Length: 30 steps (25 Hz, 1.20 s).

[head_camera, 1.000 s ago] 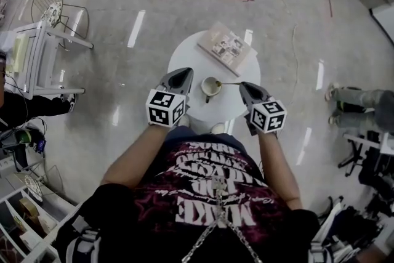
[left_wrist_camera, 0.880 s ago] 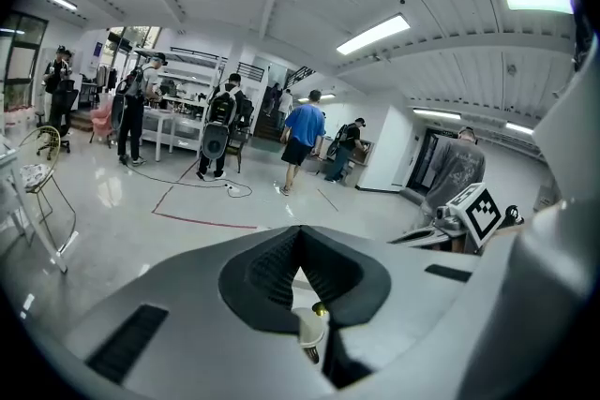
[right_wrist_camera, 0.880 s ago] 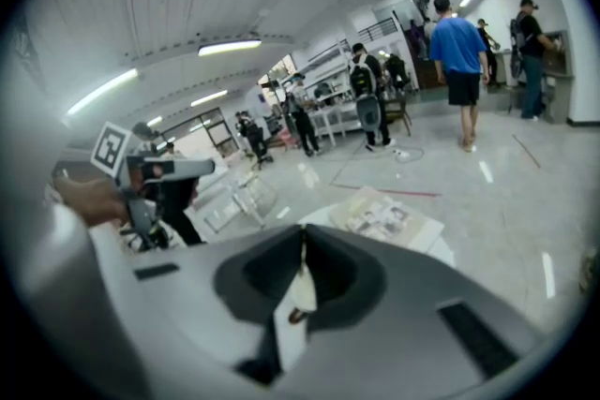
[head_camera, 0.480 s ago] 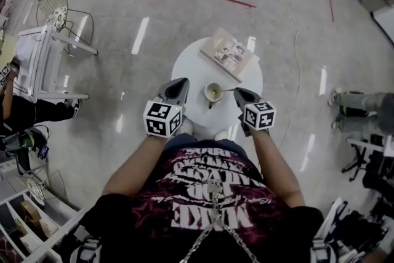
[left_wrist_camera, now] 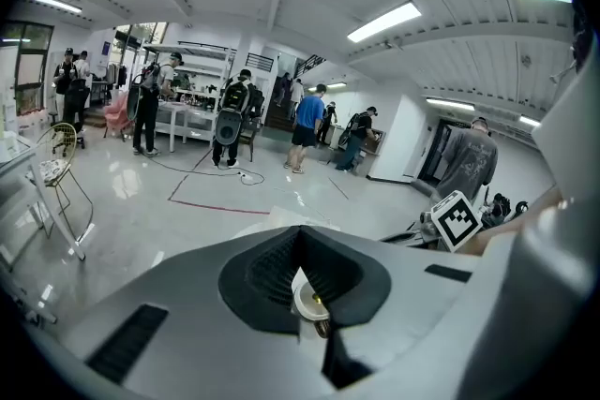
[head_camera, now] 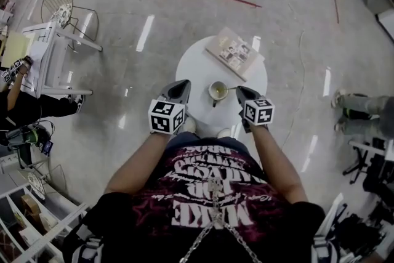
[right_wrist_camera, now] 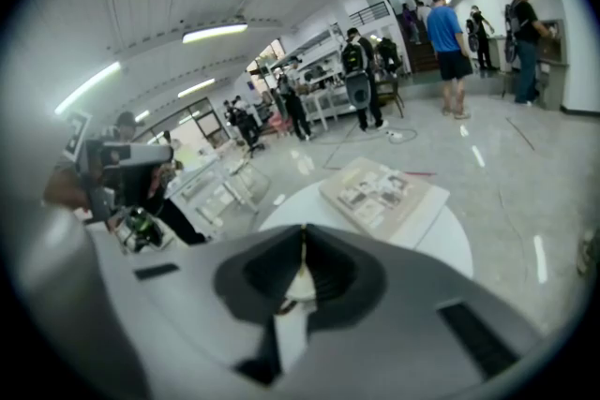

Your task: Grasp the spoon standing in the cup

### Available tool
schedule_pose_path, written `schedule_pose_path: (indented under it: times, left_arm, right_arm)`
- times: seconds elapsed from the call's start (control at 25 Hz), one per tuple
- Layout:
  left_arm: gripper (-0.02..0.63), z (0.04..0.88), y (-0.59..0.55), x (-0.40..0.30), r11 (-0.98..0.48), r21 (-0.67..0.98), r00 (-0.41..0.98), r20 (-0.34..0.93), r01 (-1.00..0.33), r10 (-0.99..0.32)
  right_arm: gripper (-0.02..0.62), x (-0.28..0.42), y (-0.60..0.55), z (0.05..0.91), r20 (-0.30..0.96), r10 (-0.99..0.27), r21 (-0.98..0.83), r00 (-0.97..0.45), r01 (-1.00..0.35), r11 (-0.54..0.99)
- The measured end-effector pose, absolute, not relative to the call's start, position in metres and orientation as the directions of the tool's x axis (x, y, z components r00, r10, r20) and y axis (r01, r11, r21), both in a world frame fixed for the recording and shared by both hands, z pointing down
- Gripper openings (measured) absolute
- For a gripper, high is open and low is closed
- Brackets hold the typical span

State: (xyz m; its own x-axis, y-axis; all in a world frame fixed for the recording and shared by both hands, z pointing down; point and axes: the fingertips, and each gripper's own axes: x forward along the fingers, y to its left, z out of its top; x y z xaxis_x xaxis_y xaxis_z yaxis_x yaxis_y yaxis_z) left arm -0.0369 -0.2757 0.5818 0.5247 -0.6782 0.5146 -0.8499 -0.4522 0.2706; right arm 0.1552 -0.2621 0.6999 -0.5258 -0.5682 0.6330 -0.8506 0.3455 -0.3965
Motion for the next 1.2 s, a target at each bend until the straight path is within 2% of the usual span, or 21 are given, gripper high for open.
schedule_pose_path:
  times: [0.64,1.2]
  left_arm:
    - [0.025,0.655,-0.32,0.004,-0.441,0.328,0.545,0.599,-0.836,-0.587]
    - [0.025,0.66,-0.315,0.003,-0.452,0.334,0.555,0.61,-0.827,-0.566]
  right_arm:
    - [0.035,0.153,-0.264,0.736,0.687,-0.527,-0.394,-0.501,-0.866,0.309]
    - [0.035,0.158,-0.263,0.756,0.71,-0.536,-0.424,-0.457,-0.885,0.193]
